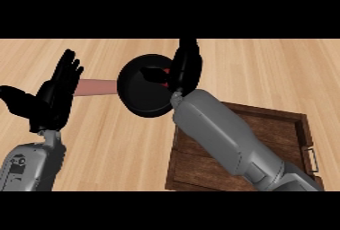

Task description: Pick the tomato from the tray and place it in the pot

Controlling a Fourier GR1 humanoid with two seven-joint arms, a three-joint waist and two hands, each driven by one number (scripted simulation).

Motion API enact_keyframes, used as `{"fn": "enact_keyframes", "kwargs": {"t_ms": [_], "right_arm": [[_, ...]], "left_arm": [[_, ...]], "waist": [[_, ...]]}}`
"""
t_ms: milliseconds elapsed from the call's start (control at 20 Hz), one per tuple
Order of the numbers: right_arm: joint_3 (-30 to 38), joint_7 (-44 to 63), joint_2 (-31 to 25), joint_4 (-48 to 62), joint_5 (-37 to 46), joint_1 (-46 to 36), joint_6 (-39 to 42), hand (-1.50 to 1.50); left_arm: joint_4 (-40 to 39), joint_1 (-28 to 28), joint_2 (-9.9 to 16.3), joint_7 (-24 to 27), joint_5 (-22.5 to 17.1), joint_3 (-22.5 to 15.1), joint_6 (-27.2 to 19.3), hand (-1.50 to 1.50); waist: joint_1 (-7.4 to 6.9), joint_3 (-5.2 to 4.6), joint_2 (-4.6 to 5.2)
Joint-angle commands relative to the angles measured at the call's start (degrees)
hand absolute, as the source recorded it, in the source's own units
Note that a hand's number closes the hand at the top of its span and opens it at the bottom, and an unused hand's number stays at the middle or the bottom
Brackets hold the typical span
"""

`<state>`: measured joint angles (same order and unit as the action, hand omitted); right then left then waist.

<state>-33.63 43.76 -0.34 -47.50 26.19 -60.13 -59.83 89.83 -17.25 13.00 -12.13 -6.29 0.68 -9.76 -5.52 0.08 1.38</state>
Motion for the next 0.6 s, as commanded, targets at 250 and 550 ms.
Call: {"fn": "enact_keyframes", "kwargs": {"t_ms": [250,550], "right_arm": [[2.3,-13.0,0.3,-10.1,-9.0,9.6,-4.7,-1.5],[2.6,-13.0,-1.7,-19.3,-6.2,17.9,-0.6,-1.5]], "left_arm": [[4.4,4.0,-0.4,-2.6,1.1,0.8,-2.3,0.0],[3.3,6.0,2.6,-1.0,-2.2,5.8,2.5,0.0]], "waist": [[4.91,-0.01,-1.37],[5.61,-0.08,-1.56]]}}
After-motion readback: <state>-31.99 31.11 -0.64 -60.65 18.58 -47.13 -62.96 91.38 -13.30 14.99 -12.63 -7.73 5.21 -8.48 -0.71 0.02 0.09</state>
